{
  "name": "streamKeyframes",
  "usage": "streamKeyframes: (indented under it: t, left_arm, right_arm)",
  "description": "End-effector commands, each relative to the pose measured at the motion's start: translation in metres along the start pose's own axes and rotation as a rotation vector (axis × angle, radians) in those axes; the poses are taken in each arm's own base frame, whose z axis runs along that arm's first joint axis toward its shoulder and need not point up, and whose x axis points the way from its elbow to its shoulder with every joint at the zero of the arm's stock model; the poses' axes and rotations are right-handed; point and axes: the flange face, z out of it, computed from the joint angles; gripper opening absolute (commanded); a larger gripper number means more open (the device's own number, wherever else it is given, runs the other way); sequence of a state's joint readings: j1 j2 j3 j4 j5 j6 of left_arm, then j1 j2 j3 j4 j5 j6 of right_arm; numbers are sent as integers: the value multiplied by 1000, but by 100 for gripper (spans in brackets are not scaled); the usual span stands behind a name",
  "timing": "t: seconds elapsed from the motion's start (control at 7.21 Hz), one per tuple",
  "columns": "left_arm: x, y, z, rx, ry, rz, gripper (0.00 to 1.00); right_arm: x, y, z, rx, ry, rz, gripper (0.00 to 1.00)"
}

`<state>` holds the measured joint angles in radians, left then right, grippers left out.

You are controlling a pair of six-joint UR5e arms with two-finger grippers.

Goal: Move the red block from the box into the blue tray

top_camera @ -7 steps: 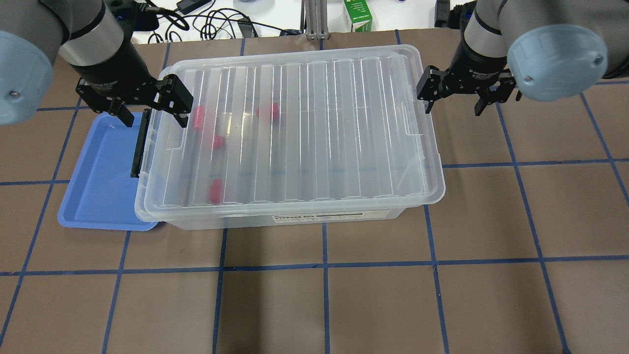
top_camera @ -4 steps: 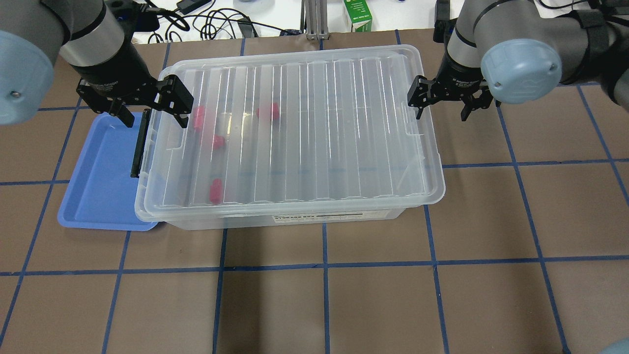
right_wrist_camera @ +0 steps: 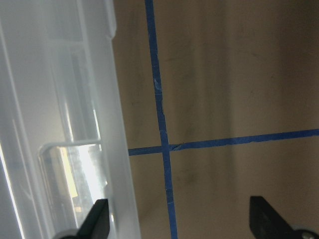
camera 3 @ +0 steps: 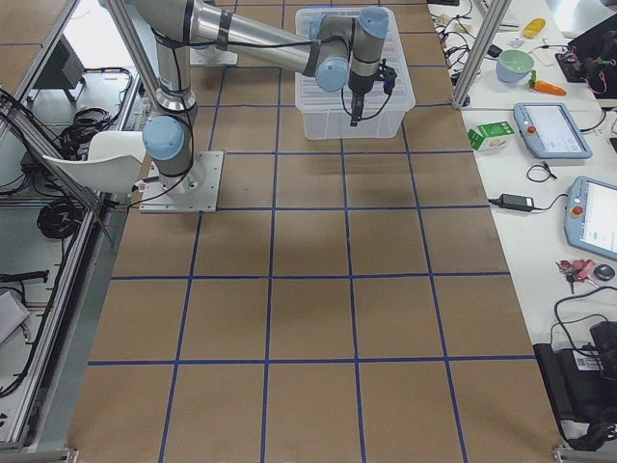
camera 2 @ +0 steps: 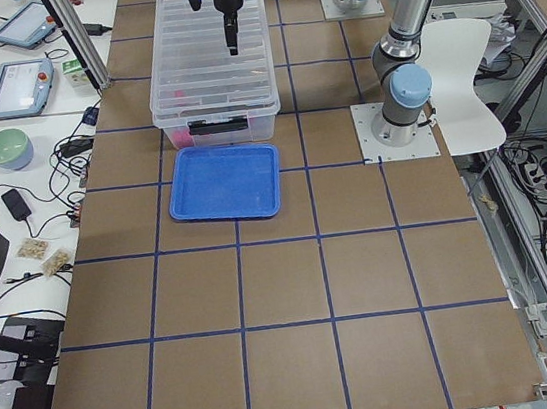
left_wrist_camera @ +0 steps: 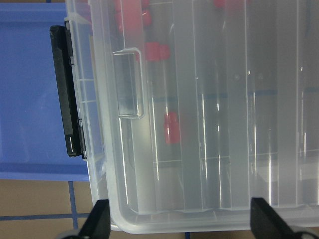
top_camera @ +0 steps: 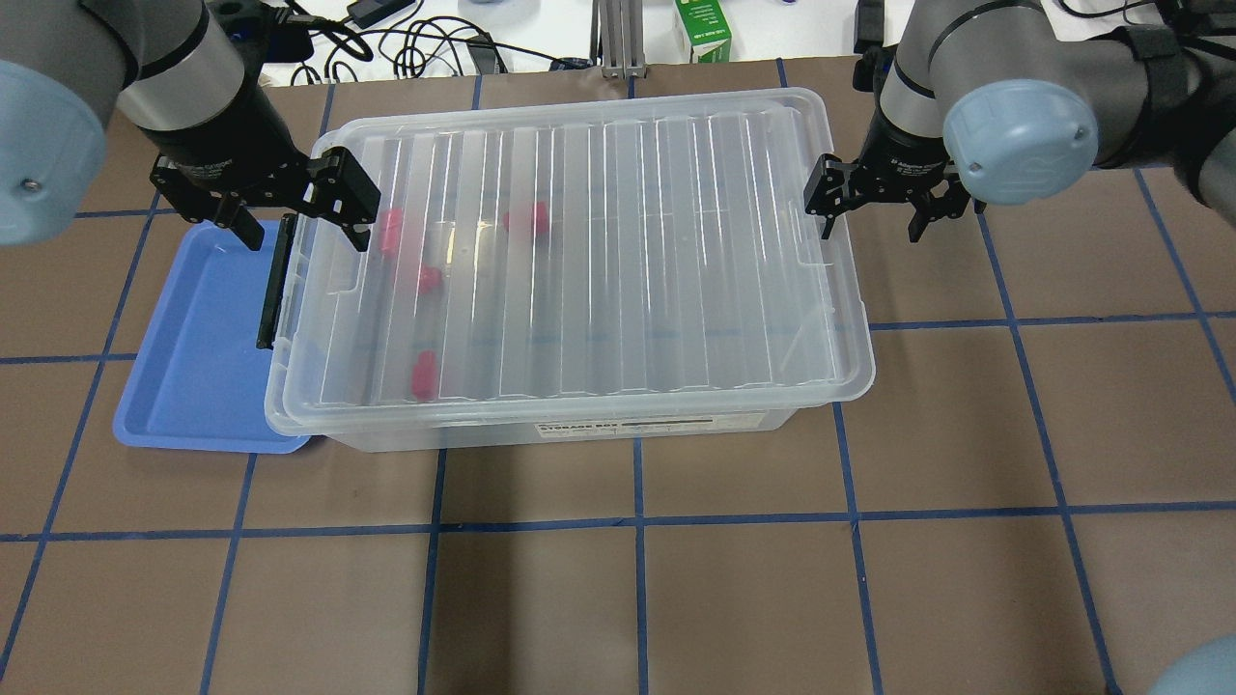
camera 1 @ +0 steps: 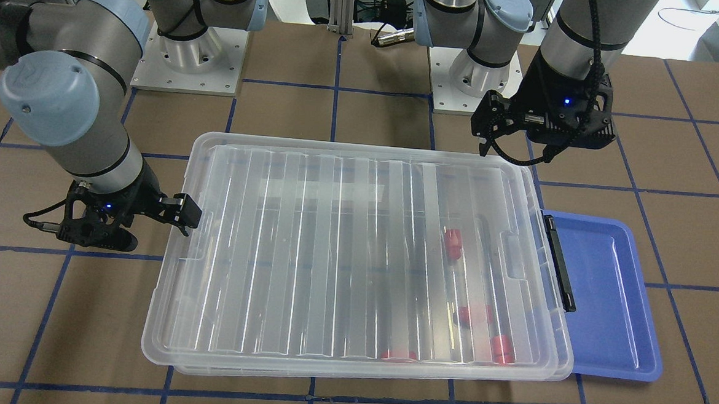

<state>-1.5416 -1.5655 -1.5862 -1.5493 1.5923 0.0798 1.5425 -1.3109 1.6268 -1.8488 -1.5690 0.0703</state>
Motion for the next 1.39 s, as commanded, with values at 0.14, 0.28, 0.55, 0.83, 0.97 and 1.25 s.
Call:
streamKeyframes:
  t: [0.14, 0.28, 0.55, 0.83, 0.97, 1.25]
  left_arm:
    - [0, 0, 0, -1, 0, 0, 100]
    - [0, 0, 0, -1, 0, 0, 100]
    - [0, 0, 1, -2, 0, 0, 100]
    - [0, 0, 1, -2, 0, 0, 100]
    - [0, 0, 0, -1, 0, 0, 100]
    - [0, 0, 0, -1, 0, 0, 100]
  right_arm:
    - [7, -3, -4, 11, 28, 7, 100]
    - [11, -4, -3, 10, 45, 14, 100]
    - [35, -9, -4, 6, 47, 44, 100]
    - [57, -14, -5, 4, 46, 81, 100]
    - [70, -16, -4, 0, 45, 102, 100]
    - [99, -21, -7, 2, 42, 96, 100]
